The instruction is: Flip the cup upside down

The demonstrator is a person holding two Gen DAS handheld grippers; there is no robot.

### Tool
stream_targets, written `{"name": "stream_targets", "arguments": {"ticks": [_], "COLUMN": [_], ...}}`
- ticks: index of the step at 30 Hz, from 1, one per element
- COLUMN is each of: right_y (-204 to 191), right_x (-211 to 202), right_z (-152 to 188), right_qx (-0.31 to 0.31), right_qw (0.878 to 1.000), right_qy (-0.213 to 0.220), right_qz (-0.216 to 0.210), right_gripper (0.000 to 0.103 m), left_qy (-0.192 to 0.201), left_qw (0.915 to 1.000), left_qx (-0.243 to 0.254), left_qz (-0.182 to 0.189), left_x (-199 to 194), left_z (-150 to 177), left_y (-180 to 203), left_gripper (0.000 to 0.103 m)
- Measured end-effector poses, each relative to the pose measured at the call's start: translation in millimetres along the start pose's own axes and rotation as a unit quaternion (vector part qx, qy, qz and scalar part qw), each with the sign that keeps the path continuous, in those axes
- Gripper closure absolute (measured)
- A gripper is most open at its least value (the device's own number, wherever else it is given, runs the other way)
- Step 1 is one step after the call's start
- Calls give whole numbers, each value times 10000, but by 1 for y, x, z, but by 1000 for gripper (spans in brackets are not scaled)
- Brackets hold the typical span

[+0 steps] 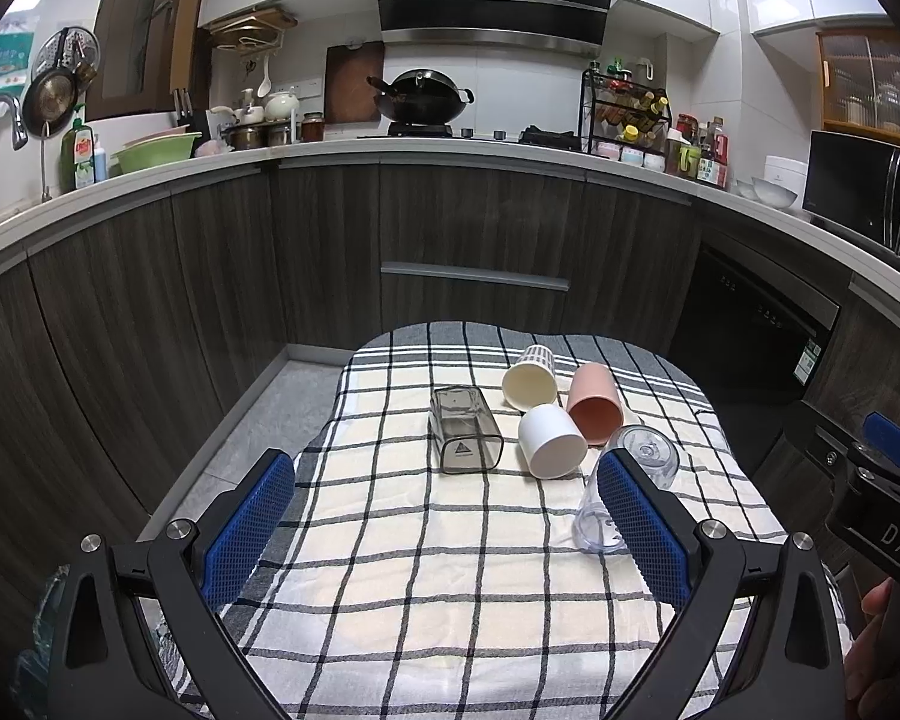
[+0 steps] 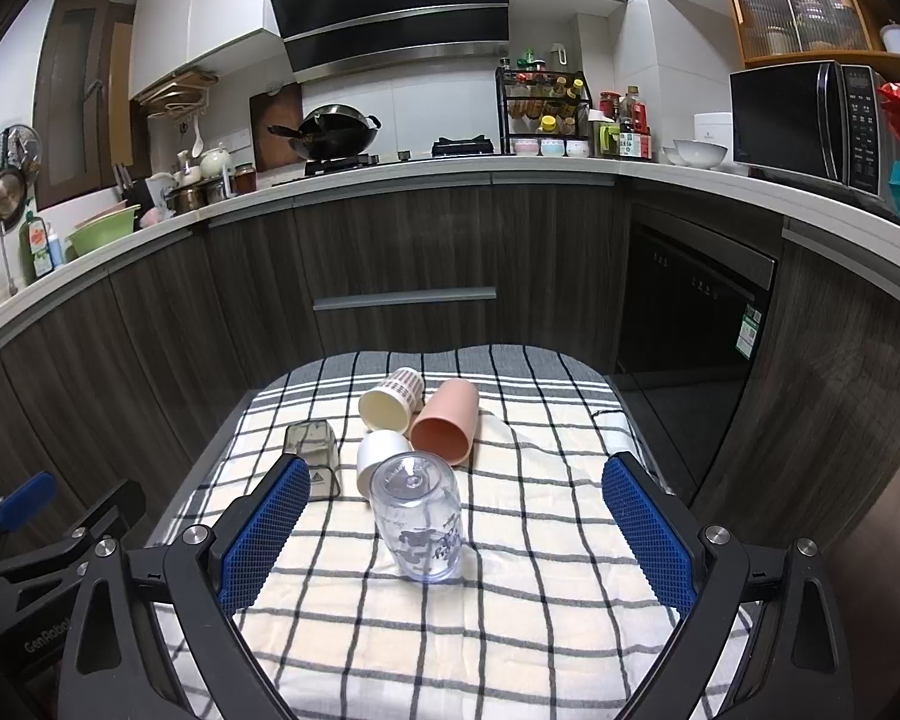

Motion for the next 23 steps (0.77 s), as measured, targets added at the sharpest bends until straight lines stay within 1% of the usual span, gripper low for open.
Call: {"name": "stream_targets", "arguments": {"ticks": [8,11,14,19,21,23], "right_y": [-1,0,0,0,0,0], "right_x": [0,0,0,1,1,1], "right_z": [0,0,0,-1,0,0], "right_qx": [21,15,13,24,28,26], "right_qw": [10000,10000,10000,10000,10000,10000], "right_qy": [-13,-16,-20,-42,-45,-53], "right_qz": [-1,-3,3,5,12,19], "right_gripper": [5,5,5,5,5,5], "left_qy": [-58,-123,-192,-351,-375,-389], "left_qw": [9999,9999,9997,9990,9989,9988], "left_qx": [-91,-99,-116,-270,-279,-302], "left_qz": [-37,-11,-59,-46,-94,-62], "left_x": [3,6,8,14,16,17], "left_z": [2,2,2,3,4,4], "left_y": [-5,-4,-4,-8,-8,-9], "left_gripper": [0,0,0,0,0,0]}}
Point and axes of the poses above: each gripper's, at about its wrist camera, not at the fingertips, and x roughly the way its jaws point, y to its right, z to its underside, the point moved 2 cm from there along x, roughly the way its jaws point, and after that the axes turned 5 degrees about z, right-handed, at the moved point
